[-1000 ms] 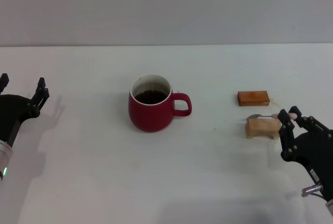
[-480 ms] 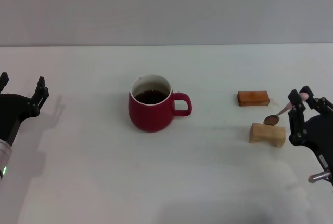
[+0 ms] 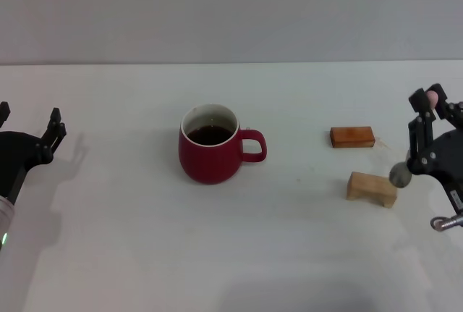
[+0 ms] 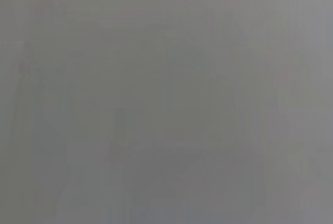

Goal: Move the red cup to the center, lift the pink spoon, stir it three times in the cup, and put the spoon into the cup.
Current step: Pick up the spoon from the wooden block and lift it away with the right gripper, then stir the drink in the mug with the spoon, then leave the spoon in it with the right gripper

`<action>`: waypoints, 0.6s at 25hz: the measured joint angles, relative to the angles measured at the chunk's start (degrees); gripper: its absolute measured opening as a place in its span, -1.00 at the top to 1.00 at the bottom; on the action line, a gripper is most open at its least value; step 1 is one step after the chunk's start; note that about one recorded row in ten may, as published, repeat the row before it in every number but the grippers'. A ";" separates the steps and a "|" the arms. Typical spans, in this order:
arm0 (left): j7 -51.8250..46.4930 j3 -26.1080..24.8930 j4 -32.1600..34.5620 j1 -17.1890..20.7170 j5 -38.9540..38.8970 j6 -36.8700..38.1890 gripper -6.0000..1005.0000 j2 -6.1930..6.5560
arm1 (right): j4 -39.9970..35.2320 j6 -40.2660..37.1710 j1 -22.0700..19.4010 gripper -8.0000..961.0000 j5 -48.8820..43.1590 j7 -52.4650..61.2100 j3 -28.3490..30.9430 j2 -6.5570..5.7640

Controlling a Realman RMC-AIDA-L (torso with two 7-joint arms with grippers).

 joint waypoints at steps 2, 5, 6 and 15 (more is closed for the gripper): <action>0.00 0.02 0.03 0.12 0.00 0.02 -0.66 -0.01 | 0.01 -0.44 0.89 0.70 -0.06 0.09 -0.27 0.00; 0.00 0.05 -0.02 0.35 0.00 0.11 -0.66 -0.03 | 0.01 -0.70 1.34 0.70 -0.12 0.12 -0.50 0.01; 0.00 0.05 -0.04 0.42 0.00 0.13 -0.66 -0.04 | 0.01 -0.89 1.62 0.70 -0.20 0.14 -0.55 0.04; 0.00 0.05 -0.28 0.48 0.00 0.04 -0.66 -0.14 | 0.34 -2.20 7.33 0.70 -2.54 0.26 -0.17 0.27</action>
